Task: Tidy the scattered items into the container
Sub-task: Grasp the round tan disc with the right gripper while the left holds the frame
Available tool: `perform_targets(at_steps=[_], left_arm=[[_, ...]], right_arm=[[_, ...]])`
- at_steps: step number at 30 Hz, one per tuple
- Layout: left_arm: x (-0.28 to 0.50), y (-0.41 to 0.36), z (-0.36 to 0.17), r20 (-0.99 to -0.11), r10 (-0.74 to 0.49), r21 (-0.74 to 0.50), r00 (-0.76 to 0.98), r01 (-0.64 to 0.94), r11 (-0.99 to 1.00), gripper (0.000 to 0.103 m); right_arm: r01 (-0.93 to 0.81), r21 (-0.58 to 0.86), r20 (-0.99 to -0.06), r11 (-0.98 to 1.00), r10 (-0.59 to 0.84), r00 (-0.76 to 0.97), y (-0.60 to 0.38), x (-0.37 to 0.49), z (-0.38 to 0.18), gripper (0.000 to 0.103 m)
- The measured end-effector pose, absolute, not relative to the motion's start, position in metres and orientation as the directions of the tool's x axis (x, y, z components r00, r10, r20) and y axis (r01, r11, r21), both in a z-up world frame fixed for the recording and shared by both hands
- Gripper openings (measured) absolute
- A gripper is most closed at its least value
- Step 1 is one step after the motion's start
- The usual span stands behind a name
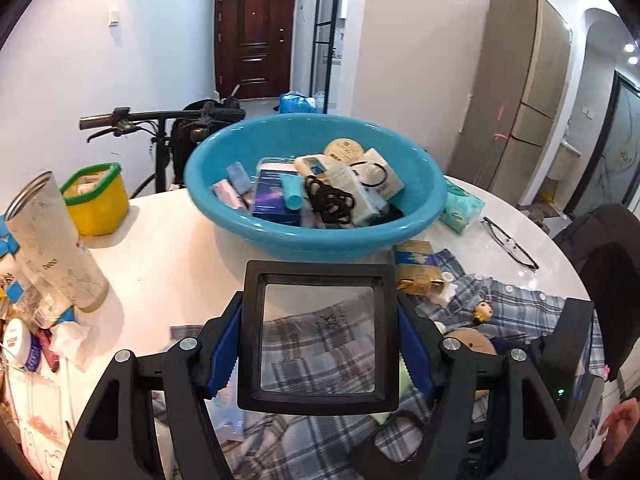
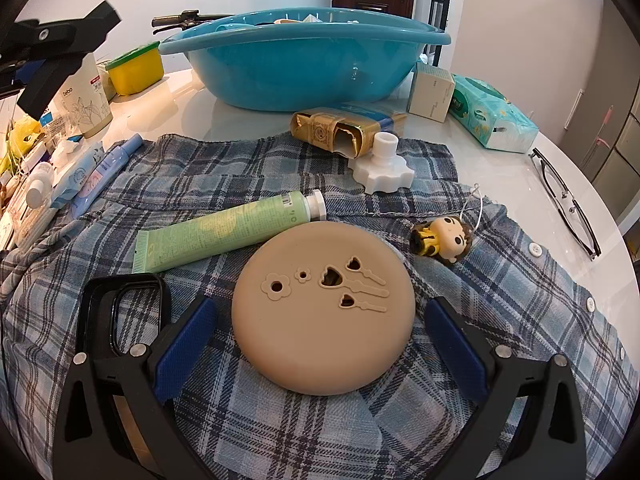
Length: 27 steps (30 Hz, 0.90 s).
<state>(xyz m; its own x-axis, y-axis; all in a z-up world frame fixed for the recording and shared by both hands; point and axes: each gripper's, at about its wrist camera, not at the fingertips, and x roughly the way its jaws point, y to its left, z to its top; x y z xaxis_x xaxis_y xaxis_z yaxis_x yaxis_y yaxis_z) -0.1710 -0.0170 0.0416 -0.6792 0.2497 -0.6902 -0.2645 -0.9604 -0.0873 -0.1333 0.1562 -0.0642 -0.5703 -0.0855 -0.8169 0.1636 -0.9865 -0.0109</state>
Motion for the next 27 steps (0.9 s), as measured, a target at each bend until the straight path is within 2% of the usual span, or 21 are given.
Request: perform_targets(at_steps=[10, 24, 25, 27], left_arm=[[-0.167, -0.007, 0.048, -0.664, 0.237, -0.039, -0.71, -0.283, -0.958, 0.072], [-0.191, -0.003, 0.035, -0.679, 0.241, -0.074, -0.693, -0.263, -0.962, 0.072], [-0.191, -0.003, 0.035, -0.679, 0.242, -0.075, -0.693, -0.263, -0.962, 0.072], [-0.191, -0.004, 0.035, -0.679, 0.24, -0.07, -0.694, -0.263, -0.962, 0.072]], right_arm=[[0.161, -0.012, -0.816, -0.987, -0.083, -0.571, 0.154, -0.133, -0.065, 0.103], [0.152, -0.013, -0.815, -0.988, -0.078, -0.574, 0.156, -0.133, -0.065, 0.102], [0.149, -0.014, -0.811, -0.989, -0.075, -0.58, 0.156, -0.132, -0.065, 0.1], [0.144, -0.034, -0.796, -0.989, -0.06, -0.602, 0.156, -0.129, -0.06, 0.08]])
